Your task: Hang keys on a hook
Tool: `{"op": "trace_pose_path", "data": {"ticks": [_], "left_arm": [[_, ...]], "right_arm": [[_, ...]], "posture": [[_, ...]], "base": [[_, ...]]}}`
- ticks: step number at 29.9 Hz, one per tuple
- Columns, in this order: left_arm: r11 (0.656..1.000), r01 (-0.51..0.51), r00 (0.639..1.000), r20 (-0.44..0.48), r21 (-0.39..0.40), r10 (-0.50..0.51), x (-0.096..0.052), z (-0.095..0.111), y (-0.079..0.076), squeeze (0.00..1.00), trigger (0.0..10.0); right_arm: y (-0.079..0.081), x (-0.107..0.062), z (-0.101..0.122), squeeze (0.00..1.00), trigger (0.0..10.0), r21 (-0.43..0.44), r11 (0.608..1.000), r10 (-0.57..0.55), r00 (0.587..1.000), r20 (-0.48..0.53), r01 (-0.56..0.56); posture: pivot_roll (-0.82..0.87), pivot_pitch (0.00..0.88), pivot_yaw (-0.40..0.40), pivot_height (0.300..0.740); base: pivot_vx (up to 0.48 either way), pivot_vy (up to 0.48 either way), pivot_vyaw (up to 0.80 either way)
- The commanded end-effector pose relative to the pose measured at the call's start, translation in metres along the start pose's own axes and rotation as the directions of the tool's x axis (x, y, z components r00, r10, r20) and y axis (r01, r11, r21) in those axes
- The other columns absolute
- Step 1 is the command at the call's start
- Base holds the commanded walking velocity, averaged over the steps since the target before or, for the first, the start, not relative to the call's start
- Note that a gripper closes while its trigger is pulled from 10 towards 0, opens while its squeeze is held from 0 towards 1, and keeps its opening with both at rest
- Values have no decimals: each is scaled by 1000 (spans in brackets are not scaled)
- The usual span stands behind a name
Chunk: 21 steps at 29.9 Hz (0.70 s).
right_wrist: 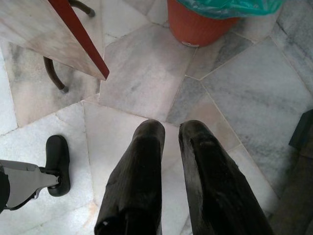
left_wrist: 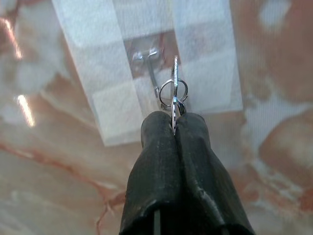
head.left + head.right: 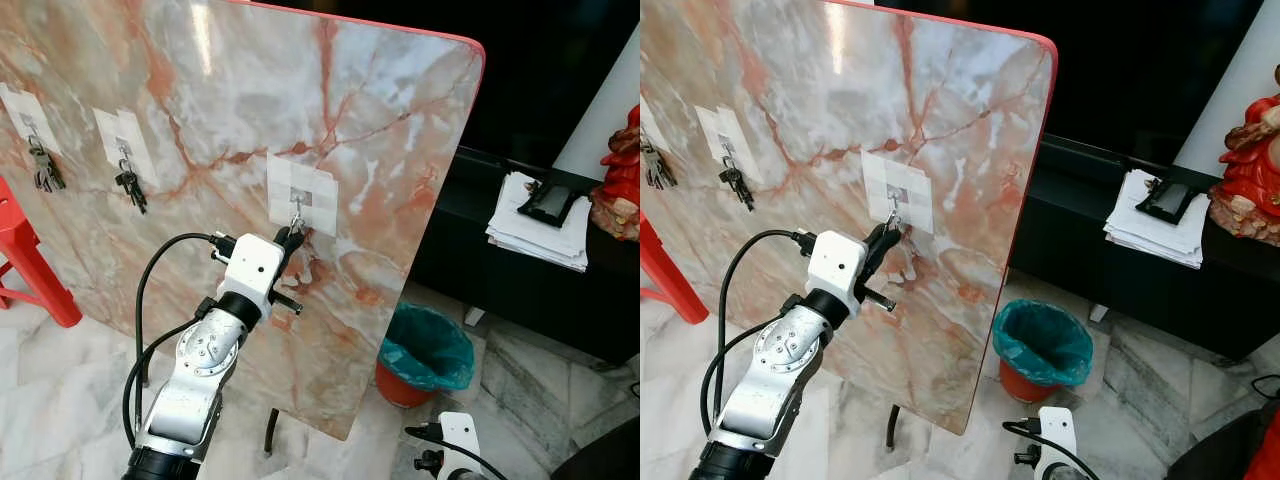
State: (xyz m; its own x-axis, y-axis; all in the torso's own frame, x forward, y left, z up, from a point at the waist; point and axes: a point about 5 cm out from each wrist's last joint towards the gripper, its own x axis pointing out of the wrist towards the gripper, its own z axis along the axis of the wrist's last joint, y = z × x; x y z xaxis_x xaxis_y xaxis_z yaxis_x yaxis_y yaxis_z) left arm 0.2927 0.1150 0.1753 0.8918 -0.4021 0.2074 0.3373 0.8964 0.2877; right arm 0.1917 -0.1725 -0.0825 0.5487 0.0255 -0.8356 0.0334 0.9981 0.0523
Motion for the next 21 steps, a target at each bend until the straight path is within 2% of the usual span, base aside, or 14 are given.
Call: {"op": "trace_pose_path", "data": {"ticks": [1, 11, 21], "left_arm": [[1000, 8, 999, 35, -8, -8, 4, 10, 0, 0, 10000], [1000, 13, 999, 42, -27, -12, 8, 15, 0, 0, 10000], [999, 32, 999, 2, -43, -32, -1, 6, -6, 0, 10000]], "right_arm": [[-3, 0, 0, 0, 10000, 4, 1000, -11, 1000, -2, 11], [-3, 0, 0, 0, 10000, 3, 1000, -10, 1000, -3, 10], [-3, 0, 0, 0, 10000, 4, 1000, -8, 1000, -4, 8]], "posture": [[157, 0, -82, 740], [157, 3, -83, 740], [160, 7, -83, 740]], "base": [[0, 0, 0], [0, 0, 0], [0, 0, 0]]}}
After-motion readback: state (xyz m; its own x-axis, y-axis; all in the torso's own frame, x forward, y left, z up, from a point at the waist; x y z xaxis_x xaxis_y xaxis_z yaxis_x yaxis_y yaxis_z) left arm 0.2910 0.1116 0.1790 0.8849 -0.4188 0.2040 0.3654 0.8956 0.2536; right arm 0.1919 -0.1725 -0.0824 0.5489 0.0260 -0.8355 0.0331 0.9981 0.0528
